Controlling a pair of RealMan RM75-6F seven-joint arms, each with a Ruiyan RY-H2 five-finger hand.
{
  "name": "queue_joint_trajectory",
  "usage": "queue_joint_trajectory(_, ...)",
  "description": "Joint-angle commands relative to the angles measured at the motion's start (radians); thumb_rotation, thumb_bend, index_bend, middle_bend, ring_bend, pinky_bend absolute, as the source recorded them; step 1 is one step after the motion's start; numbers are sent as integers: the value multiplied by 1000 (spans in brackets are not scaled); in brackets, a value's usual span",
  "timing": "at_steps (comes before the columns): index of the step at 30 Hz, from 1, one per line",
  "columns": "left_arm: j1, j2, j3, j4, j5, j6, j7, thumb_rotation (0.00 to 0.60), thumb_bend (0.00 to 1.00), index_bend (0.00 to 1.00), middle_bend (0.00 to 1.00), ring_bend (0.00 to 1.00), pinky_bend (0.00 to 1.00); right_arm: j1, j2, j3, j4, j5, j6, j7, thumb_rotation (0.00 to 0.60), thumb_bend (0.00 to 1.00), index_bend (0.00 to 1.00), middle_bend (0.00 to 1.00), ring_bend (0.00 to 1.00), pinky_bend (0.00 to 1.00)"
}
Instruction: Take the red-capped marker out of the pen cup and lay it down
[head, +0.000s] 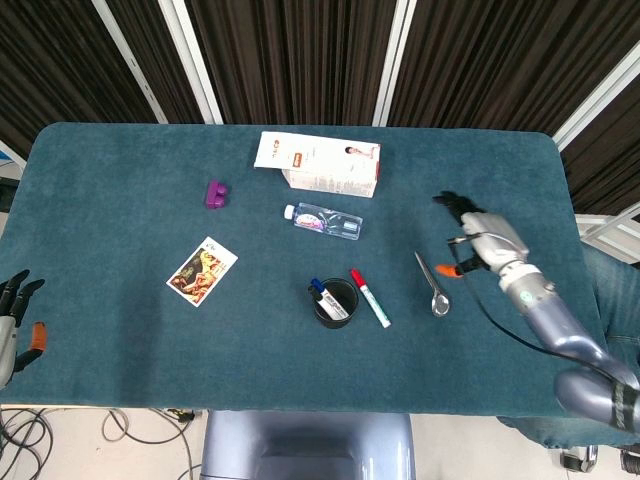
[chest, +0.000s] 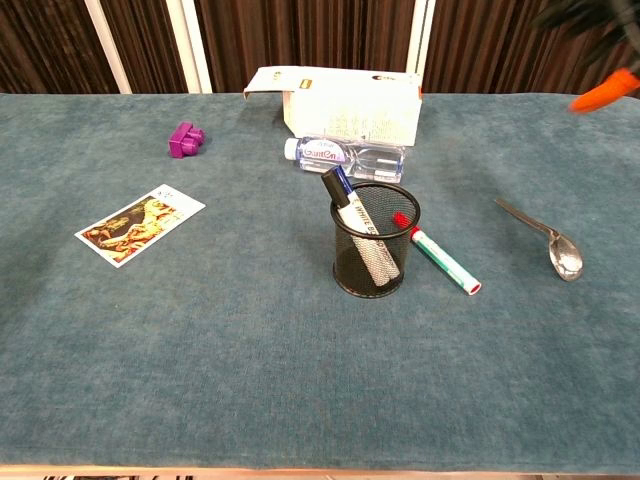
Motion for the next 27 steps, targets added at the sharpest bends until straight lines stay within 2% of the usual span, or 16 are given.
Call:
queue_joint_trajectory(1,1,-1,0,1,1,2,1,600,539,160,53,94,90,-200,34,-106,-136,-67,365,-258,600,243,74,0,0,180)
queue_joint_trajectory(6,2,-3,2,2,5,4,4,600,538,160,53,94,90,-350,0,-190,-148,-204,584,-319,600,243,55,0,0,180)
queue_joint_trajectory(12,3,-4,2,4,6,6,10,600,539,160,52,94,90,-469,-86,-241,-76,-322,764,-368,600,242,45,0,0,180)
queue_joint_trajectory(17,3,-6,1,6,5,7,12,600,538,160,53,94,90,-519,-151,-262,-10,-362,804,-382,600,242,45,0,0,180)
queue_joint_trajectory(27,2,-7,2,12,10,7,22,600,539,160,53,94,90,-551,-215,-255,80,-396,803,-339,600,243,45,0,0,180)
